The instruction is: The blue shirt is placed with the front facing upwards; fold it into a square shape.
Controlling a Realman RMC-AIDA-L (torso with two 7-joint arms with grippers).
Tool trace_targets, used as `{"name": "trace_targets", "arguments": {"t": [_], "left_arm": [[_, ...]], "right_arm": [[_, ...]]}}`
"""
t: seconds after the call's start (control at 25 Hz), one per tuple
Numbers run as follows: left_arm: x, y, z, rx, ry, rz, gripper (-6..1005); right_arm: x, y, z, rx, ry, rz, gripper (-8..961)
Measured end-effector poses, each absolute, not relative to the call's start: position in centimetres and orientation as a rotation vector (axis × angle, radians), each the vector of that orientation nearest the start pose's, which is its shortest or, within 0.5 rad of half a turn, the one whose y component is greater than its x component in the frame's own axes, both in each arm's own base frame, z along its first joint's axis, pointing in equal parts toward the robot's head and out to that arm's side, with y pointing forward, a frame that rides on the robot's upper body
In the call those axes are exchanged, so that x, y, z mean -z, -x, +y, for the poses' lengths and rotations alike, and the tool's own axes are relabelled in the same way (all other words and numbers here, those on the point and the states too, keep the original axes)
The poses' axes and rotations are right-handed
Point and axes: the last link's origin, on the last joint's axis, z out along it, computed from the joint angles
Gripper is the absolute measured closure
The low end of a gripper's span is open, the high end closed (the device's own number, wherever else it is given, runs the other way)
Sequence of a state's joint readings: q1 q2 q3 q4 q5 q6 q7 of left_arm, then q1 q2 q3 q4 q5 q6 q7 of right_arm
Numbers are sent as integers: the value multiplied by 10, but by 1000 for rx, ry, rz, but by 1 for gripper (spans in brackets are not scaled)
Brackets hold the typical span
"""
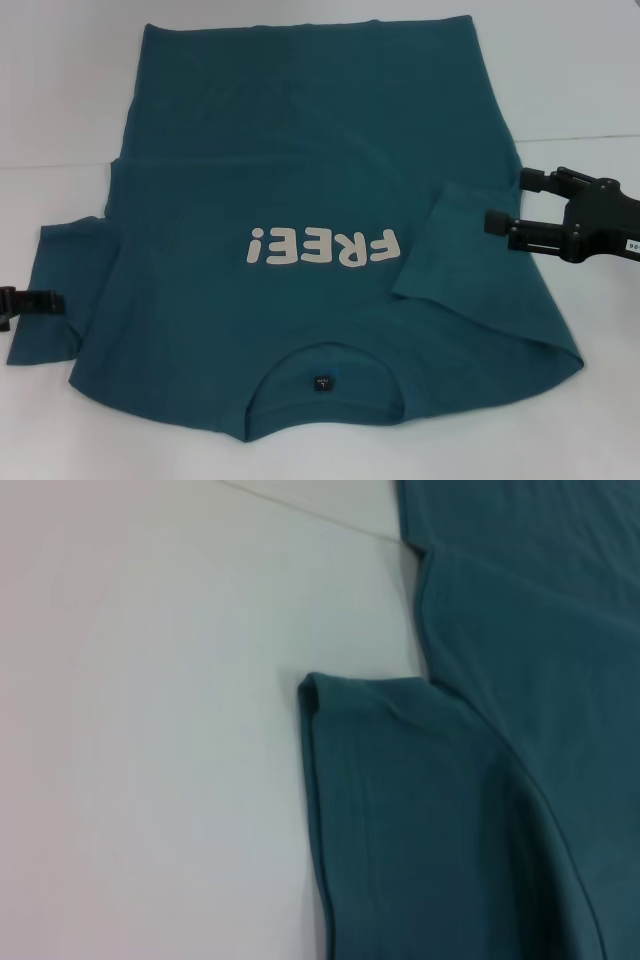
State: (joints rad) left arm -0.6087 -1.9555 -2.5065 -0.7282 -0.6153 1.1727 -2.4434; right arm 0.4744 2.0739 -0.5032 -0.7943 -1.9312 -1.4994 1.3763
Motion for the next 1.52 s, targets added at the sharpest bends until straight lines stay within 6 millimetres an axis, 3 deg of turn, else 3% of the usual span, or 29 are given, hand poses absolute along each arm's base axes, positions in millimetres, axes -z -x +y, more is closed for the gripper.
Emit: {"name": "trace_targets", "arguments": {"t": [1.52], "left_arm": [[-57,340,385,124,1940,-1667,163]], "right_arm": [[-62,-283,348,-727,2383,579,9]]}}
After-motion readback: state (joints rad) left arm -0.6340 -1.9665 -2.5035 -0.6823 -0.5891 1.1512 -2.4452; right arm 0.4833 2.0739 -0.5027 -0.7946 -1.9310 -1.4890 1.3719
